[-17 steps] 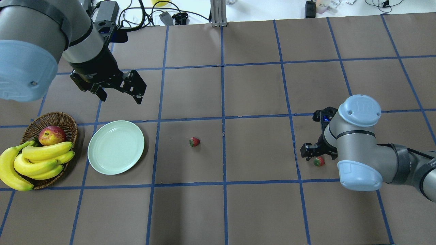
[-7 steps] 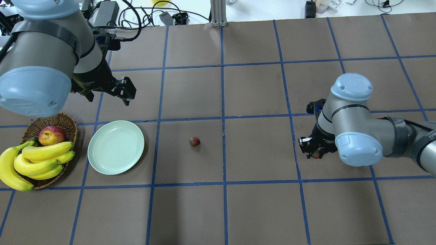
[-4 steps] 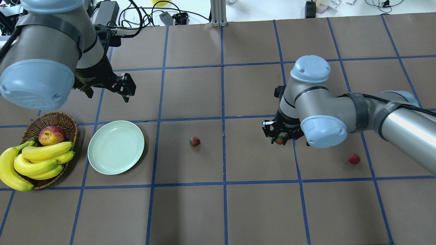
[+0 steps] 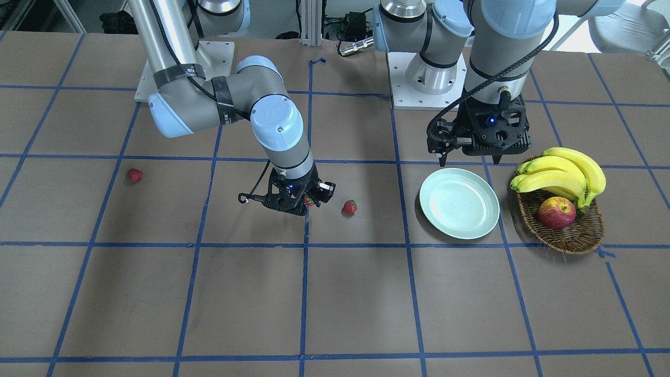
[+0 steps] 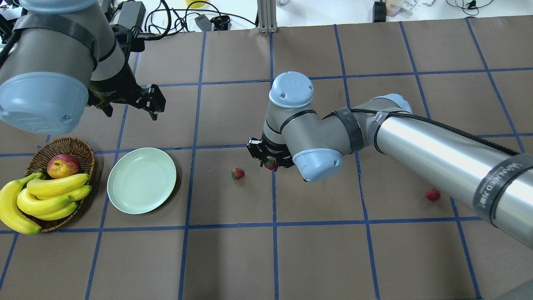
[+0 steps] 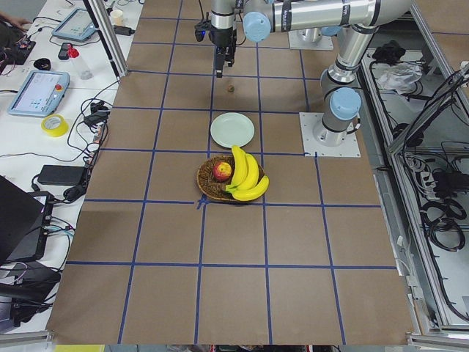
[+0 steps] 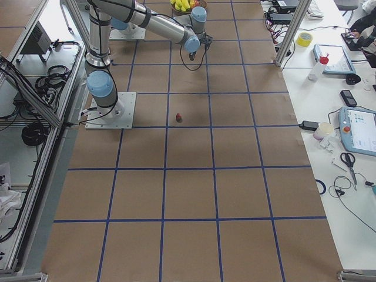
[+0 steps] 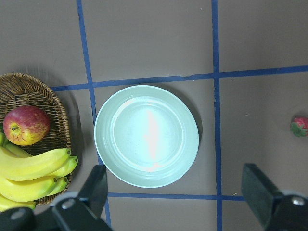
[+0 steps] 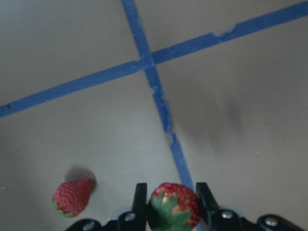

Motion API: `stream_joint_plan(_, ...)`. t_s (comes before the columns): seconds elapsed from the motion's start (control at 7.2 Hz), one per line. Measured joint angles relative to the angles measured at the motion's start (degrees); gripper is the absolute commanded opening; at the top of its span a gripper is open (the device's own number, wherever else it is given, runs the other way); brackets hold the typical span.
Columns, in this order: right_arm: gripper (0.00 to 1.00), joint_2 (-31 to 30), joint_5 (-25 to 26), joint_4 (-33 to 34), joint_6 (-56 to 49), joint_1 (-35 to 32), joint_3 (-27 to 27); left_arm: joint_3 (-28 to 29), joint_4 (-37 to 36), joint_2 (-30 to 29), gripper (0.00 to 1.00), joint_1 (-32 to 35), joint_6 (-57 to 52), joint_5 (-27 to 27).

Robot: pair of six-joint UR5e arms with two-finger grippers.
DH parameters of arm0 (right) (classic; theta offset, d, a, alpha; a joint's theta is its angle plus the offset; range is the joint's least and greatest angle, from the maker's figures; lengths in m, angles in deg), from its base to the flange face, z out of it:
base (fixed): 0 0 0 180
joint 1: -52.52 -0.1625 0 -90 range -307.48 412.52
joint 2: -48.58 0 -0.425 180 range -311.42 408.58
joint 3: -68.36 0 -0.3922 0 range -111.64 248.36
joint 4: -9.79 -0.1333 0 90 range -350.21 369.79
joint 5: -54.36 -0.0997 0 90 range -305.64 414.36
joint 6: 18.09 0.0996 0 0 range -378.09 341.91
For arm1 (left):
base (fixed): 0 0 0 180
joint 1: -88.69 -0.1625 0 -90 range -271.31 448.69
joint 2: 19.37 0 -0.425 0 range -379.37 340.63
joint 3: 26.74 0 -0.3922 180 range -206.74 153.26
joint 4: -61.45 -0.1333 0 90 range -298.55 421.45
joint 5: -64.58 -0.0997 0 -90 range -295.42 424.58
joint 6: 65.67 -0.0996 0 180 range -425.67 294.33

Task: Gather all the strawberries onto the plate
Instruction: 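Carry the second strawberry beside the first and open the right gripper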

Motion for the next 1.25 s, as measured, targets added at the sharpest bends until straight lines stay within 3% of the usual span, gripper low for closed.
stream_joint_plan(0.42, 0.95, 3.17, -0.7, 2.34, 2.83, -1.5, 0.32, -0.28, -0.28, -0.47, 1.0, 0.09, 0.86, 3.93)
stream_joint_plan(0.97, 0.95, 1.42, 2.56, 0.58, -1.79, -0.96, 0.38, -0.44, -2.59, -0.76, 1.0, -0.21, 1.26, 4.59)
stream_joint_plan(1.25, 0.92, -2.93, 7.19, -7.15, -10.9, 3.37, -0.68, -0.34, -2.08, -0.14, 1.0, 0.11, 1.55, 5.09)
